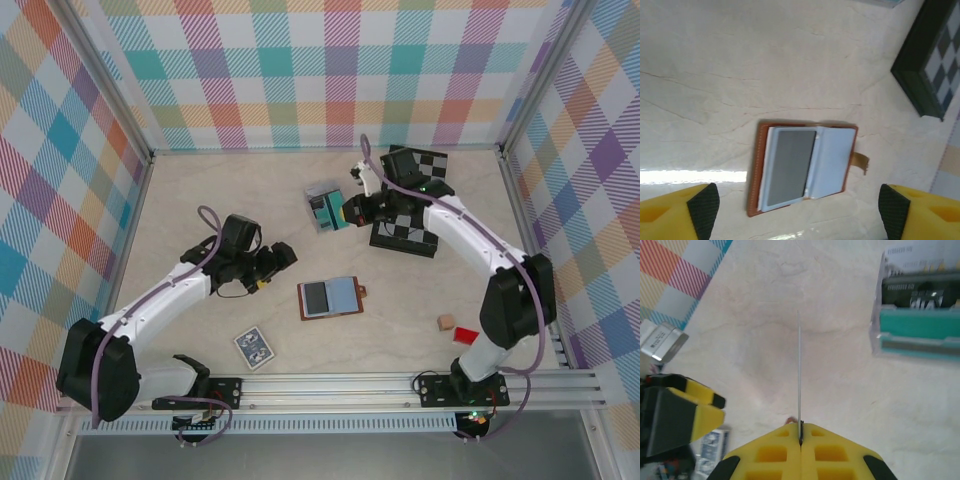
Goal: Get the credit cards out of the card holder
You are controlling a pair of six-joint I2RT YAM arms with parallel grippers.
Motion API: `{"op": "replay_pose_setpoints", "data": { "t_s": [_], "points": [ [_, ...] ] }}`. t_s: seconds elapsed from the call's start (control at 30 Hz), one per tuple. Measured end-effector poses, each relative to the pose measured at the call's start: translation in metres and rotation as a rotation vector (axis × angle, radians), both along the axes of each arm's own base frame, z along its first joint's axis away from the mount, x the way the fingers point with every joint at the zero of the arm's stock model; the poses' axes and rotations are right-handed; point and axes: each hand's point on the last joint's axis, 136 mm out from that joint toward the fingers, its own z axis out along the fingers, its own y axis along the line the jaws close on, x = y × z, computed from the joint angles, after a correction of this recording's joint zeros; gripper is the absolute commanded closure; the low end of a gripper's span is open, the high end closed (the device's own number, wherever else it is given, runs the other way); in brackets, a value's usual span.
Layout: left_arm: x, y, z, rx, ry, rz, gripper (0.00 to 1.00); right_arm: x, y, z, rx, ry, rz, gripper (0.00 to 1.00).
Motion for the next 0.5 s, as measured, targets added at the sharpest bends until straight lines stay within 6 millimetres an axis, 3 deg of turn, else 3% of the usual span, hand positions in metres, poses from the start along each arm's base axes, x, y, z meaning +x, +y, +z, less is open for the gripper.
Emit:
{"op": "replay_pose_setpoints", "data": {
  "t_s": [0.23,0.4,0.5],
  "points": [
    [0.006,0.002,-0.006,0.045,-0.003,-0.029,0.0,0.037,0.006,-0.014,-0.149,-0.182,0.14,1.0],
    [0.016,-0.003,-0.006,0.058,-0.009,-0.051,0.0,0.061,0.007,-0.03,-0.256,-0.299,0.23,1.0],
    [0.022,-0.006,-0.006,0.068,-0.007,-0.062,0.0,0.066,0.006,-0.044,-0.315,-0.36,0.312,1.0]
  ]
}}
